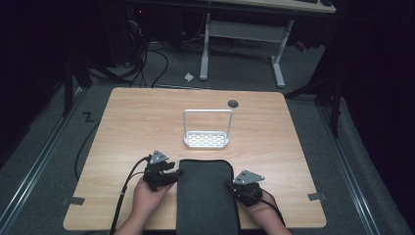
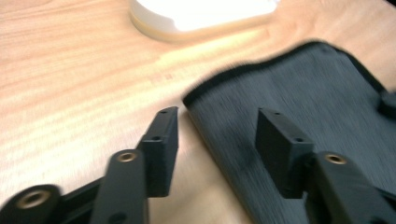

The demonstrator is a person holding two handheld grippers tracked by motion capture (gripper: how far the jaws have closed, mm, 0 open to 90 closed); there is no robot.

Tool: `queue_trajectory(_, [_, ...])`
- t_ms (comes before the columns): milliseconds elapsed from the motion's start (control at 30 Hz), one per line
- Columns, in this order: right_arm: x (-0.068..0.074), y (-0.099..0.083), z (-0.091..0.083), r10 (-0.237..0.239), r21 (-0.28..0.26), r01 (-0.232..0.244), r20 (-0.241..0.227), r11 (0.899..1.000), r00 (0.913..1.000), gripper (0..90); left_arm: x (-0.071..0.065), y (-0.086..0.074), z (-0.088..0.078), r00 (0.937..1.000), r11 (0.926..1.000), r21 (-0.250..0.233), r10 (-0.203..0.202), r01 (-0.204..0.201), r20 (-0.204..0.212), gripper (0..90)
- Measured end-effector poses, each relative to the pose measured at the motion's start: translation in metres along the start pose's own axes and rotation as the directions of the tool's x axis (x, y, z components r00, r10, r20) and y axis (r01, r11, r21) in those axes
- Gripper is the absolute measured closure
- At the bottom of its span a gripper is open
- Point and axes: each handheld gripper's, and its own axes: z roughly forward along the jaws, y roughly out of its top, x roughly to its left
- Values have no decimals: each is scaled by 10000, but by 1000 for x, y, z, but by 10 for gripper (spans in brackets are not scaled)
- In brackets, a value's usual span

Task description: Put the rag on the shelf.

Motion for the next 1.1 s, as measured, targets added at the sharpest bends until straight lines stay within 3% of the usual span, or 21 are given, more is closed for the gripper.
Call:
queue_trajectory(33, [0, 0, 0, 14, -2, -14, -27, 10000, 10000, 889, 0, 5, 7, 9999, 10000, 2, -84, 84, 84, 459])
queue_trajectory(100, [0, 0, 0, 28, 8, -28, -46, 10000, 10000, 889, -2, 8, 15, 9997, 9996, 276, 98, -92, -217, 447])
queue_trajectory(233, [0, 0, 0, -67, -21, 67, -20, 10000, 10000, 886, 0, 8, 26, 9993, 9983, 488, -300, 311, -237, 461])
queue_trajectory(333, [0, 0, 0, -68, -30, 68, -39, 10000, 10000, 886, 2, 9, 27, 9977, 9966, 466, -677, 681, -98, 514])
queue_trajectory(400, [0, 0, 0, -61, -29, 61, -46, 10000, 10000, 885, 2, 9, 27, 9980, 9970, 456, -627, 629, -57, 554])
queue_trajectory(467, [-1, 0, -1, 36, -29, -36, -115, 10000, 9999, 854, 2, 5, 28, 9994, 9991, 269, -342, 340, 90, 656])
queue_trajectory(567, [-3, 1, -2, 303, -288, -310, -250, 9991, 9992, 796, 2, 1, 28, 9987, 9991, 126, -399, 396, 307, 735])
queue_trajectory(767, [-11, 12, 1, 956, -744, -934, 269, 9928, 9951, 678, 3, 0, 28, 9977, 9986, 85, -518, 515, 429, 781])
queue_trajectory(800, [-16, 19, 6, 1329, -802, -1282, 561, 9885, 9895, 624, 2, -1, 28, 9981, 9989, 80, -470, 467, 397, 781])
queue_trajectory(1000, [-34, 32, 28, 1883, -360, -1857, 920, 9819, 9778, 497, 1, -1, 27, 9988, 9993, 64, -370, 369, 309, 774])
queue_trajectory(1100, [-39, 30, 37, 2231, -39, -2235, 785, 9747, 9716, 464, 2, -1, 27, 9985, 9991, 71, -408, 406, 356, 772])
